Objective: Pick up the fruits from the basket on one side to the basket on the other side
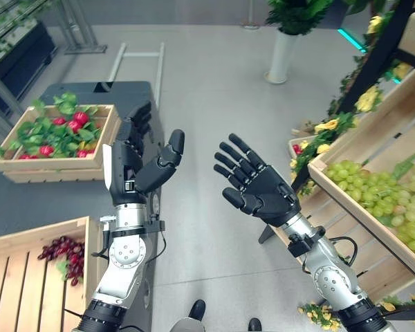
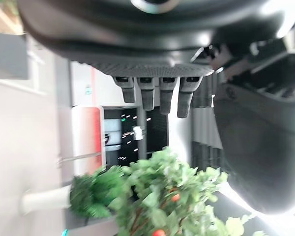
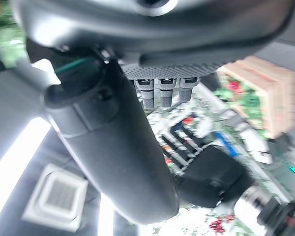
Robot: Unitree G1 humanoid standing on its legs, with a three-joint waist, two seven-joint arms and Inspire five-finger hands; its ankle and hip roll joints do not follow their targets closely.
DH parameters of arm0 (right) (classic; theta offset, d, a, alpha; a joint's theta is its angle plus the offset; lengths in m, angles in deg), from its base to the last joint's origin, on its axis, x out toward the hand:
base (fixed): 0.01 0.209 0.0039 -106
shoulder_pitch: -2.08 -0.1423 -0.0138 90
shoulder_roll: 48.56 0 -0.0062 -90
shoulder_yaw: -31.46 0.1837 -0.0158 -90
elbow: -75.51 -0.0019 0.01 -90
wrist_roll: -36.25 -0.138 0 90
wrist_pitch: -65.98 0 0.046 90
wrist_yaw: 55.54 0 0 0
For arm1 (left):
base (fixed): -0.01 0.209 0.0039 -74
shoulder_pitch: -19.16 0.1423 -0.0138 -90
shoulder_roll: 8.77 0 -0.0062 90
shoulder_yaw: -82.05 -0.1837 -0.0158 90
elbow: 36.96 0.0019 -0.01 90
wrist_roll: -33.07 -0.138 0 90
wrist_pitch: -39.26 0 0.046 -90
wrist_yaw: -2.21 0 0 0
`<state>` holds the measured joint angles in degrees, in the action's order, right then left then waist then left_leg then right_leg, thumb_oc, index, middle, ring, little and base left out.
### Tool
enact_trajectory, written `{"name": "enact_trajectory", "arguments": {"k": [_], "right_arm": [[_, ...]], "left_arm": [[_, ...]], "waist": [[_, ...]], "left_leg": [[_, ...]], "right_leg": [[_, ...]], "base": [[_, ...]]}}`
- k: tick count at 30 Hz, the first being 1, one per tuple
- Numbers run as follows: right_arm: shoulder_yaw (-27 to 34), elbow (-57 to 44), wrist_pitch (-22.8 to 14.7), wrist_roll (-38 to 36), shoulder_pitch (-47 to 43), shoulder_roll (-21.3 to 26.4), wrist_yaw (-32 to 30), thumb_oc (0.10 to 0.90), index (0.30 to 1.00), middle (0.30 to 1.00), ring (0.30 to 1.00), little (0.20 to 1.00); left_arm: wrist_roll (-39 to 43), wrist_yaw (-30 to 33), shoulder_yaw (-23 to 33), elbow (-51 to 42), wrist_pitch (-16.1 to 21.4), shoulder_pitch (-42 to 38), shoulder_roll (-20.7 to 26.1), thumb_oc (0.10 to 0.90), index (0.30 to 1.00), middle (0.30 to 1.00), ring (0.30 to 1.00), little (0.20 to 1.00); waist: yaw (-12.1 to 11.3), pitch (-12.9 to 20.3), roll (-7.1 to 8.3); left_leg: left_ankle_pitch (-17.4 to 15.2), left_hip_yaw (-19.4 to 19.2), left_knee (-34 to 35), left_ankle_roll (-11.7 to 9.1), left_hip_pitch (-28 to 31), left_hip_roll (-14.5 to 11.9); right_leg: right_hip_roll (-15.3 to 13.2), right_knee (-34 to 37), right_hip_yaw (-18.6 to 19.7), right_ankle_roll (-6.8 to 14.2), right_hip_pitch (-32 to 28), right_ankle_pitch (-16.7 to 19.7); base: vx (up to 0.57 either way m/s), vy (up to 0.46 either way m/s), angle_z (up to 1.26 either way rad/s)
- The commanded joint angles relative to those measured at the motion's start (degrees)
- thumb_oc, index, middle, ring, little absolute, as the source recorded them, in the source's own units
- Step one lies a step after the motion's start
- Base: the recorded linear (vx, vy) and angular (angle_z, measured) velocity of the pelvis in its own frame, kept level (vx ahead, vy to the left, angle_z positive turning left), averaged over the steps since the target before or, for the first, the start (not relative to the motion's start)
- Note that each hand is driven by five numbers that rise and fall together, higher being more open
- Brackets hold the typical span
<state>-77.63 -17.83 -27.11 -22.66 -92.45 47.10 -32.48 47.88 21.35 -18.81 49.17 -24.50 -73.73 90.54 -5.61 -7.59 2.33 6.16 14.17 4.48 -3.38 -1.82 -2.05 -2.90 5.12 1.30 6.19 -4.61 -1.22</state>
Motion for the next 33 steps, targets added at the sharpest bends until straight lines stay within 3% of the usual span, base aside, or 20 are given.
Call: {"name": "enact_trajectory", "arguments": {"k": [1, 2, 5, 9, 13, 16, 20, 24, 28, 33], "right_arm": [[1.2, -6.0, -3.3, 1.1, -1.5, -0.7, 0.6, 0.8, 0.9, 0.9, 0.9, 0.9], [0.8, -4.9, -4.6, 5.0, -1.3, -0.7, -0.1, 0.8, 0.9, 0.9, 0.9, 0.9], [0.9, -4.8, -4.5, 6.8, 0.1, -0.5, -0.1, 0.8, 0.9, 0.9, 0.9, 0.9], [2.1, -1.7, -6.1, 8.0, -0.7, 0.3, -1.1, 0.8, 0.9, 0.9, 0.9, 0.9], [2.5, -0.8, -5.8, 7.5, -0.2, 0.7, -0.2, 0.8, 0.9, 0.9, 0.9, 0.9], [2.9, -0.4, -5.7, 8.4, 1.5, 0.7, 0.4, 0.8, 0.9, 0.9, 0.9, 0.9], [4.1, -1.3, -7.7, 7.6, 2.9, 1.5, -0.3, 0.8, 0.9, 0.9, 0.9, 0.9], [3.5, -1.2, -9.8, 6.6, 3.0, 1.9, 3.1, 0.8, 0.9, 0.9, 0.9, 0.9], [4.1, -3.6, -9.1, 6.9, 4.8, 2.4, 5.2, 0.8, 0.9, 0.9, 0.9, 0.9], [4.7, -5.9, -7.5, 5.1, 5.0, 1.7, 7.6, 0.8, 0.9, 0.9, 0.9, 0.9]], "left_arm": [[2.5, -1.8, 1.5, -2.9, 7.2, -3.9, 2.1, 0.8, 0.9, 0.9, 0.9, 0.9], [3.3, -1.3, 1.6, -2.8, 7.0, -3.9, 2.3, 0.8, 0.9, 0.9, 0.9, 0.9], [5.9, -3.3, 2.4, -1.7, 8.5, -3.4, 1.7, 0.8, 0.9, 0.9, 0.9, 0.9], [7.5, -5.5, 2.2, -1.8, 9.0, -3.9, 0.2, 0.8, 0.9, 0.9, 0.9, 0.9], [7.6, -5.2, 3.2, -2.7, 8.7, -2.6, -0.2, 0.8, 0.9, 0.9, 0.9, 0.9], [8.5, -5.9, 4.4, -3.6, 8.2, -1.1, -0.1, 0.8, 0.9, 0.9, 0.9, 0.9], [9.7, -8.5, 2.5, -2.5, 9.0, -2.8, -0.2, 0.8, 0.9, 0.9, 0.9, 0.9], [8.4, -7.2, 1.3, -2.9, 9.7, -2.6, -0.3, 0.8, 0.9, 0.9, 0.9, 0.9], [8.8, -7.8, 2.3, -4.6, 8.9, -1.4, 0.8, 0.8, 0.9, 0.9, 0.9, 0.9], [8.6, -7.7, 3.8, -5.9, 7.1, -1.4, 2.0, 0.8, 0.9, 0.9, 0.9, 0.9]], "waist": [[-0.2, 3.7, 0.92], [-0.6, 3.4, 0.84], [-1.2, 2.6, 0.73], [-0.8, 1.6, 1.37], [-0.2, 0.7, 2.48], [1.1, 1.2, 1.87], [3.6, 1.7, 0.25], [2.8, 1.8, -0.13], [1.7, 2.8, 0.03], [0.3, 2.9, 0.02]], "left_leg": [[-3.0, -3.0, -0.3, 2.5, 0.0, 2.4], [-2.1, -3.3, -0.5, 1.6, -1.0, 1.7], [0.1, -5.4, -0.6, 0.3, -3.9, 0.4], [-2.8, -10.7, -9.0, -0.4, -7.4, 1.1], [-6.7, -13.2, -16.7, 0.9, -7.8, 2.6], [-5.7, -17.3, -12.0, 0.3, -4.4, -0.2], [-1.1, -29.9, -1.8, -2.7, 0.4, -5.9], [-1.0, -29.6, 0.2, -2.3, 1.6, -4.5], [-2.6, -27.3, 0.5, -1.0, 2.8, -2.2], [-4.8, -25.9, 0.2, 1.5, 4.3, 0.6]], "right_leg": [[-0.3, -0.1, 1.2, -0.6, 4.8, 5.3], [-0.2, -0.1, 0.1, -0.9, 4.8, 5.0], [-0.1, -0.1, -4.1, -1.6, 3.9, 4.0], [-1.2, -0.1, -10.3, -3.0, 3.0, 3.1], [-2.3, -0.1, -12.0, -3.4, 2.4, 4.1], [-1.7, -0.1, -14.3, -3.8, 1.2, 3.3], [-2.1, -0.1, -20.7, -3.1, -1.8, 1.3], [-3.7, -0.1, -22.8, -1.6, -2.4, 2.1], [-5.5, -0.4, -23.7, 0.1, -2.6, 2.9], [-9.1, -6.3, -24.1, 2.0, -1.0, 2.0]], "base": [[-0.05, -0.41, 0.36], [-0.06, -0.335, 0.26], [-0.08, -0.352, 0.49], [-0.1, -0.123, 0.89], [-0.04, 0.005, 1.01], [0.04, 0.099, 0.62], [0.06, 0.201, 1.44], [0.08, 0.303, 1.17], [0.11, 0.315, 0.14], [0.11, 0.343, 0.17]]}}
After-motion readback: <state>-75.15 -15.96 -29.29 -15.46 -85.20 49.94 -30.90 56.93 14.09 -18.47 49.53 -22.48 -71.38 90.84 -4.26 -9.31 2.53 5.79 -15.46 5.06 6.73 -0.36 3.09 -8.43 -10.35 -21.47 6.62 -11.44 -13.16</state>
